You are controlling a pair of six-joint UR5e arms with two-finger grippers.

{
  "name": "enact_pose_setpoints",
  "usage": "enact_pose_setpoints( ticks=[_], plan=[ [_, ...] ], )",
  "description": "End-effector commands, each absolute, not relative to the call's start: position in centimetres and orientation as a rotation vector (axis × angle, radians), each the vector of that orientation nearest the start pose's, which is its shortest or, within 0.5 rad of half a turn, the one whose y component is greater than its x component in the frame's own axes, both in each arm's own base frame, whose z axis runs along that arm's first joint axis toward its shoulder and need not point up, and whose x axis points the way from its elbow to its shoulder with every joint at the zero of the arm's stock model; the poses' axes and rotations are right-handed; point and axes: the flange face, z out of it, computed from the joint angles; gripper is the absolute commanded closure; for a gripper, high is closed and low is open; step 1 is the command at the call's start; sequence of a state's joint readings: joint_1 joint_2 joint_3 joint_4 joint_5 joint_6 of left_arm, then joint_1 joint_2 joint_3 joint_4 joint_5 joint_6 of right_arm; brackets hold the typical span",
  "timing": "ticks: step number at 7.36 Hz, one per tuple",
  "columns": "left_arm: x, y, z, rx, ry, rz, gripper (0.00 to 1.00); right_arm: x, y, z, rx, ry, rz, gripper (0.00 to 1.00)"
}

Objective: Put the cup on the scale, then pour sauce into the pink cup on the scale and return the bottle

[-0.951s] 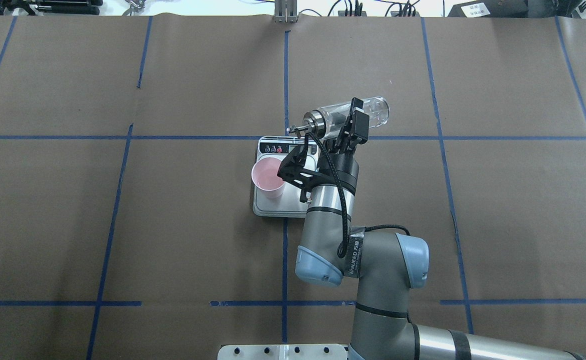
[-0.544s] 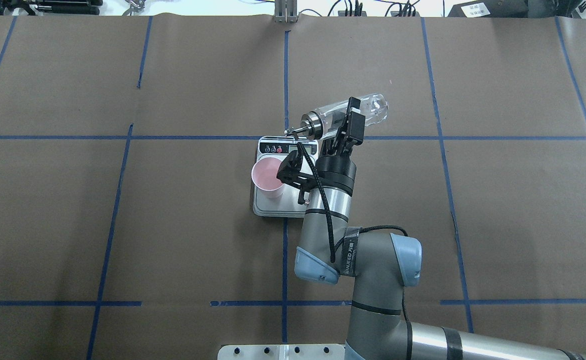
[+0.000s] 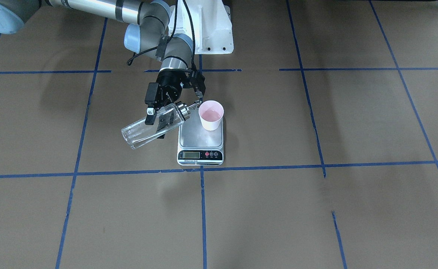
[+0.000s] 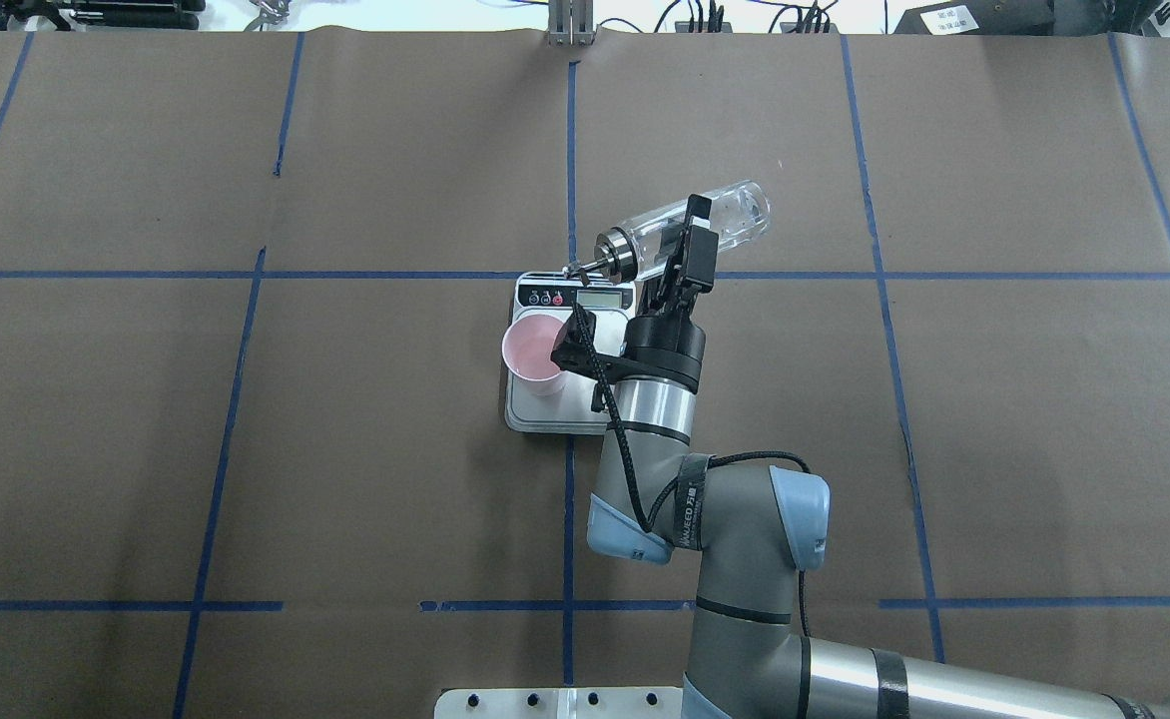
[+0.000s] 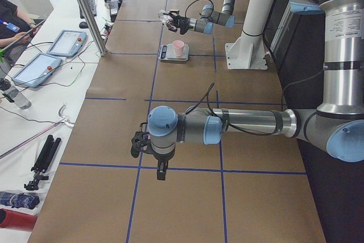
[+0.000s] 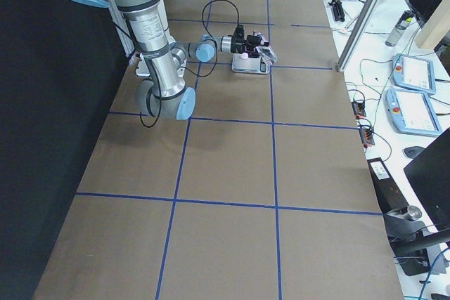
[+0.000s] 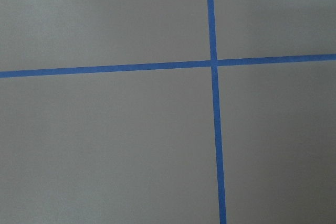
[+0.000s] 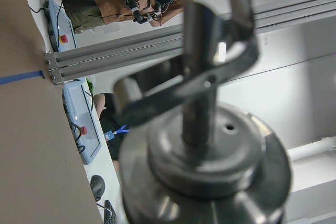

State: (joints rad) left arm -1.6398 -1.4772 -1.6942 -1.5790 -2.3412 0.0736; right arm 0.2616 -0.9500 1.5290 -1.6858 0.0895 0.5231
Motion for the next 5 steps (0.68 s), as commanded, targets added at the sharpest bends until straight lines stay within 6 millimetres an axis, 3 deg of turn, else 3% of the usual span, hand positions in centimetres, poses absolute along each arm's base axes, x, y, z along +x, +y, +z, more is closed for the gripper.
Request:
enact_pose_setpoints(
  ticks=[1, 5],
  plan=[
    [-9.50, -44.90, 64.26, 0.088, 0.767, 0.018, 0.00, -58.68, -39.86, 25.96, 1.398, 0.636, -0.294, 1.00],
    [-9.50, -44.85, 64.58, 0.081, 0.768, 0.015, 0.00, -58.44, -39.80, 26.33, 1.431, 0.695, -0.288, 1.00]
  ],
)
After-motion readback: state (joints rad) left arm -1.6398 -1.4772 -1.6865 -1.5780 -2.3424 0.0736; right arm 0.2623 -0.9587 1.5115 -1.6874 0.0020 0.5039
